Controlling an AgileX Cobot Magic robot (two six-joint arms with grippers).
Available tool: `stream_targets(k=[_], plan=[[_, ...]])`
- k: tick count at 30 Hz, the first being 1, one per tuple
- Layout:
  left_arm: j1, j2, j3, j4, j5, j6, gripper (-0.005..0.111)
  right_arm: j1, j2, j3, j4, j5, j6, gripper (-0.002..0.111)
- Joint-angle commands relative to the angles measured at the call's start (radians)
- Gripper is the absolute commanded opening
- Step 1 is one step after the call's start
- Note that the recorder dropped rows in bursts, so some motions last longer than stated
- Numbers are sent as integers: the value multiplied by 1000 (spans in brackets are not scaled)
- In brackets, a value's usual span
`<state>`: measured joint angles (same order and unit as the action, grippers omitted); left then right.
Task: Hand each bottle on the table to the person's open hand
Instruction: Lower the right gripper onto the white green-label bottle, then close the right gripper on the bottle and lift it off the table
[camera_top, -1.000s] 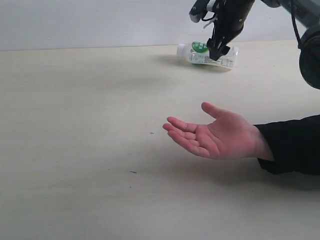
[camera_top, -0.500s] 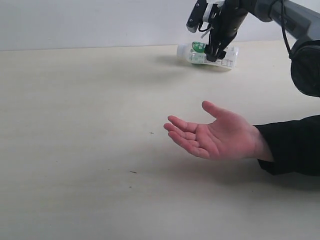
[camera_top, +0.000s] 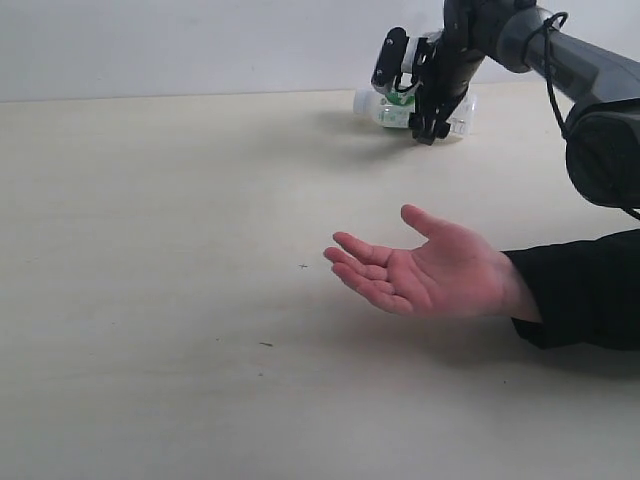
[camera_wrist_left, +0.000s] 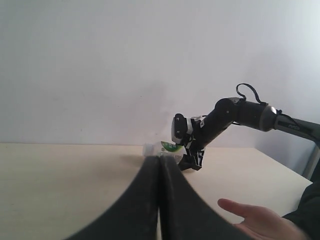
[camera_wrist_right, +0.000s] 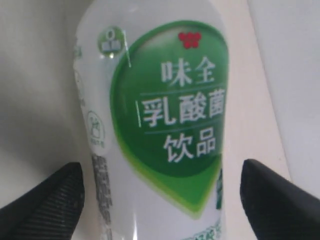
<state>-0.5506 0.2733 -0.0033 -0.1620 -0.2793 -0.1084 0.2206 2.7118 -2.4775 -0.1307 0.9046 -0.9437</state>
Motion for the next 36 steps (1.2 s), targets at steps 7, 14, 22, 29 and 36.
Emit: stream_targets(k=[7,14,22,29,36], plan=[[3,-6,3,4,3,0,0,0,-3,-13,-37,-9,-3,65],[3,-6,3,4,3,0,0,0,-3,-13,-60,-9,-3,32],[3,-6,3,4,3,0,0,0,-7,-13,-69,-25,8,0],[3,-6,3,4,2,2,0,0,-75,-13,-69,-13,148,0],[3,-6,3,4,2,2,0,0,-151,-13,-65,105,328,0]])
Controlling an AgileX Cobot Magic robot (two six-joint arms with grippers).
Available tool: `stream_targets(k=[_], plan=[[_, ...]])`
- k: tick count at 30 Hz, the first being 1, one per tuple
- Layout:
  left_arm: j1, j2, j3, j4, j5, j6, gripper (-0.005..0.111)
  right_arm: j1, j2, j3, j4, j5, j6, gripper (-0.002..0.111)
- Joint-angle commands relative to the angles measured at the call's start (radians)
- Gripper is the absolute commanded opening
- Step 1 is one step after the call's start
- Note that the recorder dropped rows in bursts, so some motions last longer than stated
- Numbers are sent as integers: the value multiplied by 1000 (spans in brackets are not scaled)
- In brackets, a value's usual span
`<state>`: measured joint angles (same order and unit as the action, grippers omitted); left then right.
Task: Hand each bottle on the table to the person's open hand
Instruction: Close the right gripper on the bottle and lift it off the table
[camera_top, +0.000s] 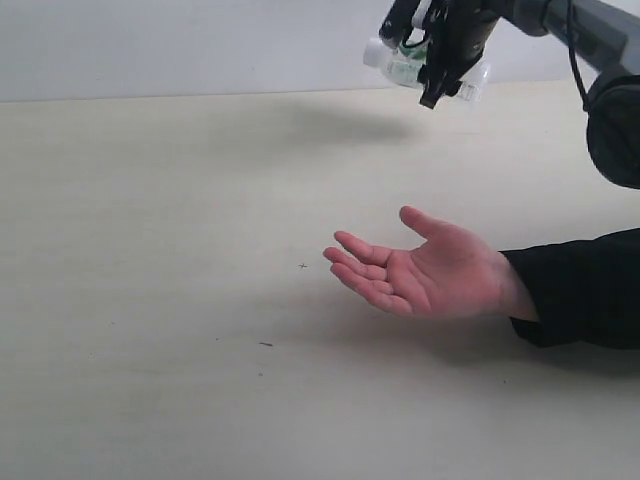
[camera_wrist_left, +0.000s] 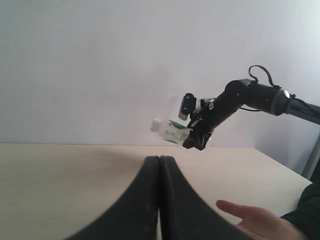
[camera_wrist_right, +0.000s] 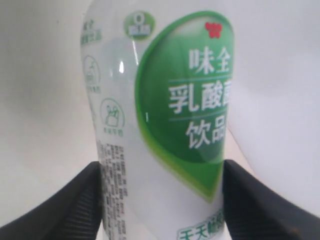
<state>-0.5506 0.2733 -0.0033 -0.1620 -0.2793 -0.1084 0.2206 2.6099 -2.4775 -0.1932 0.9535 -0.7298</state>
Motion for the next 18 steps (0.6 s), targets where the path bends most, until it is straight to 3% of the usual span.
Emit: stream_targets(k=[1,12,18], plan=[[3,-6,3,4,2,2,0,0,-55,-13,2,74,150,0],[3,-6,3,4,3,-17,0,0,-133,-13,57,265,357,0],[3,-6,3,4,9,-41,0,0,-182,-13,124,268,414,0]])
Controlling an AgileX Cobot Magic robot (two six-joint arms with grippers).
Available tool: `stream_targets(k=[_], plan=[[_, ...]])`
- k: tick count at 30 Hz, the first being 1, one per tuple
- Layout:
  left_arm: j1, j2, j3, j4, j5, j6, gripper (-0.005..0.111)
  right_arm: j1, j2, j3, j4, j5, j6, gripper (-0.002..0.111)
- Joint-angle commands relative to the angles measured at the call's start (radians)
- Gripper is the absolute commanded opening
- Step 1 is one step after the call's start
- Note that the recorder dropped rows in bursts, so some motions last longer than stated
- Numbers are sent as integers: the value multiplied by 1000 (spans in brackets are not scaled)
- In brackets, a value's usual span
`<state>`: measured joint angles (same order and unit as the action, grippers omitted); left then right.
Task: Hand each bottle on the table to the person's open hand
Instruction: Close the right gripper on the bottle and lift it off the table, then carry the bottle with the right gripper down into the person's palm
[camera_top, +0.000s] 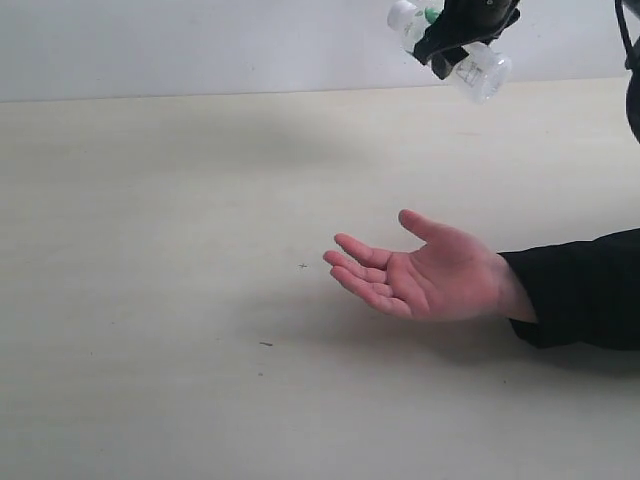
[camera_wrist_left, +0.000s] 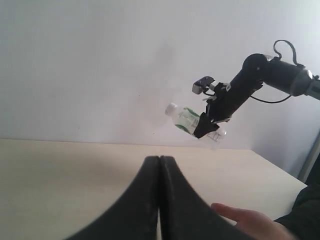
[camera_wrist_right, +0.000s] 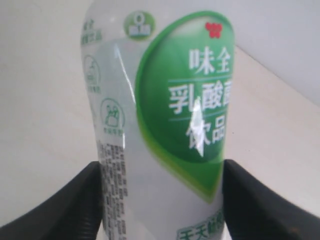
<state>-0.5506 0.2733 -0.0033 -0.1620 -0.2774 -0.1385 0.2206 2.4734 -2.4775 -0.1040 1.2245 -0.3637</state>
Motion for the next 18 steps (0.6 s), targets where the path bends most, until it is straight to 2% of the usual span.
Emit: stream_targets(k=[1,9,18], plan=[[3,-6,3,4,7,-11,0,0,-54,-11,43,-3,77,0],[3,-6,3,4,7,-11,0,0,-137,22,131,-3,192,0],[3,-6,3,4,7,-11,0,0,-379,355,158,-3,176,0]])
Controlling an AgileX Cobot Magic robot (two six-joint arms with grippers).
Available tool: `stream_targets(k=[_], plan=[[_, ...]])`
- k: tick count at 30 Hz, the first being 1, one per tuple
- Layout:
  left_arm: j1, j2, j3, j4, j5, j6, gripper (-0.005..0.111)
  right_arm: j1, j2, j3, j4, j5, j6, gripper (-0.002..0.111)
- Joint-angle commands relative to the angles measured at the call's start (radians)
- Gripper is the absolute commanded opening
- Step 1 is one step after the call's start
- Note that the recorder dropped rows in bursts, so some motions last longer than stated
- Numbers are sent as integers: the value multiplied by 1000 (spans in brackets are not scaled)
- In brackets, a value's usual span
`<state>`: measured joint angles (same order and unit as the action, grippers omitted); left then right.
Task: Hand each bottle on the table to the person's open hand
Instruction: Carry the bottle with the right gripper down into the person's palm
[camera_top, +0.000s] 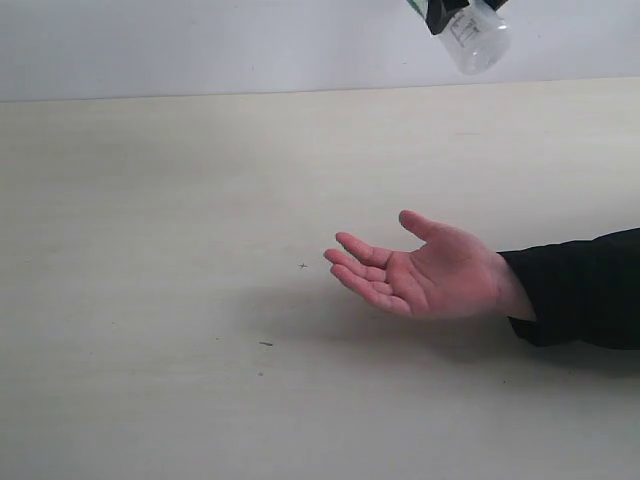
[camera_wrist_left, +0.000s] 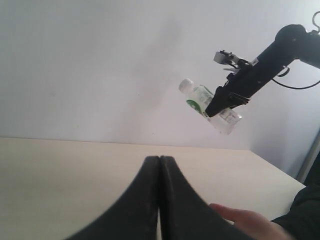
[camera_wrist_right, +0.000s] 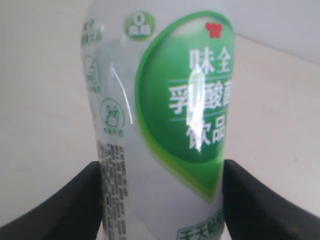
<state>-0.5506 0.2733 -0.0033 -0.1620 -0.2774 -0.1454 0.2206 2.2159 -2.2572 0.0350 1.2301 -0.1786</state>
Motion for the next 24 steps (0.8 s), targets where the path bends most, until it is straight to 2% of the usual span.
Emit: stream_targets(k=[1,13,18,24], plan=[[3,-6,3,4,7,-4,0,0,-157,185,19,-9,-10,0],[3,-6,3,4,7,-4,0,0,-553,778,135,-9,19,0],[3,-6,3,4,7,-4,0,0,-700,970,228,-123,58,0],[3,-6,3,4,7,-4,0,90,-789,1162,276,-220,133,0]])
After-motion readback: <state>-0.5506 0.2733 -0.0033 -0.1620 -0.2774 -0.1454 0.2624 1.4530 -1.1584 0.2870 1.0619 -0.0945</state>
